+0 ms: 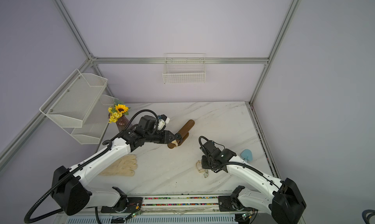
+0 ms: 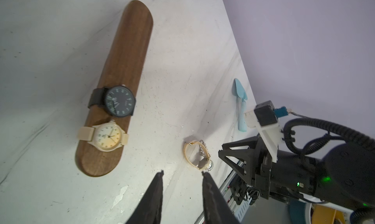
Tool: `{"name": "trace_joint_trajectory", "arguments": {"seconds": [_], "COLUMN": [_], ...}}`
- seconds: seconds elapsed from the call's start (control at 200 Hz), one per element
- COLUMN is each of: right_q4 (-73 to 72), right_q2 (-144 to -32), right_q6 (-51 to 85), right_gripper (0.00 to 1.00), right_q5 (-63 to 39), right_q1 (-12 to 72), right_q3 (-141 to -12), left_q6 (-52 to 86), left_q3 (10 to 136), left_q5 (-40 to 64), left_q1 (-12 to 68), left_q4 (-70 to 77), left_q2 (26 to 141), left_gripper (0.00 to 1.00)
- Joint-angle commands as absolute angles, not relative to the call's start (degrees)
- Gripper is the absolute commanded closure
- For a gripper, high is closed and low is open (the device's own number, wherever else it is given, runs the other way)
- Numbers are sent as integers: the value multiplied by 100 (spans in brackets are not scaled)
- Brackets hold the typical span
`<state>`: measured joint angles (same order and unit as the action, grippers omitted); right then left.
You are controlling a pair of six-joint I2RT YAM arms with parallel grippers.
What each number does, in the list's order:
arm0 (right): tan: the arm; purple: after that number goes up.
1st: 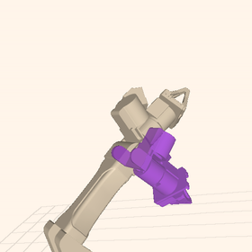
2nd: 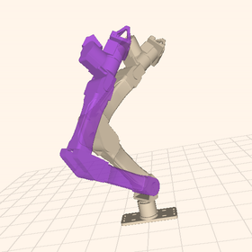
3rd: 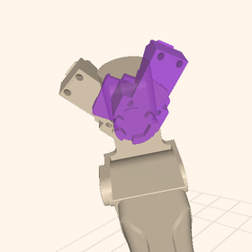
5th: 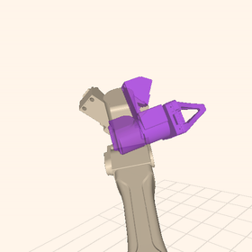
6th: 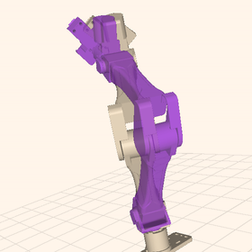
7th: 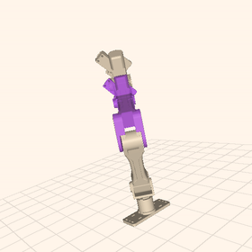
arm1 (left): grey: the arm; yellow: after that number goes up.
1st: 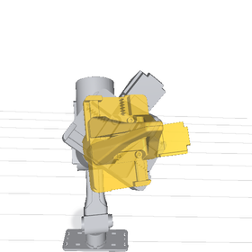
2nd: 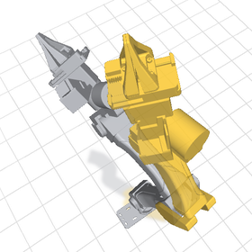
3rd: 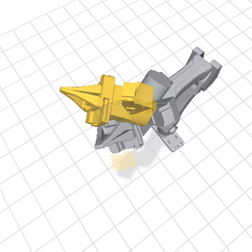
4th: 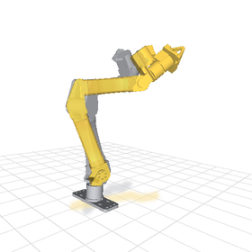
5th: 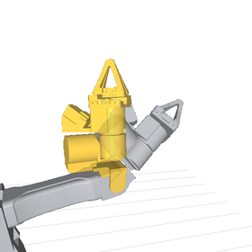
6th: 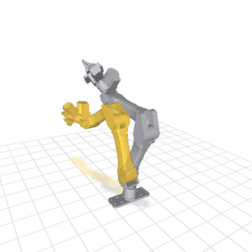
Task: Place watch on stand
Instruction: Adjust the watch at the center of the board.
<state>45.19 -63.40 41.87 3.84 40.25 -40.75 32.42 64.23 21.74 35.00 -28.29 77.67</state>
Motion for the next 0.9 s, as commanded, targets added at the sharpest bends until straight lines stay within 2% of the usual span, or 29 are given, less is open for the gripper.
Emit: {"name": "trace_joint_trajectory", "arguments": {"seconds": [0.0, 0.255, 0.57, 0.895], "right_q4": [4176, 3841, 3483, 3261], "right_q2": [-6147, -6759, -7445, -8280], "right_q6": [4829, 4633, 4149, 3691], "right_gripper": [68, 68, 78, 88], "right_q5": [25, 59, -85, -359], "right_q1": [4052, 4035, 3522, 3411], "right_q3": [-3787, -3939, -4140, -4495], "left_q6": [3305, 3477, 3472, 3438], "left_q3": [6376, 6351, 6271, 6099], "left_q5": [1696, 1499, 1516, 1733], "left_q1": [3972, 4556, 4572, 4571], "left_q4": [-2981, -2988, -2796, -2483], "left_q2": [7807, 8040, 8294, 8520], "left_gripper": [67, 70, 70, 67]}}
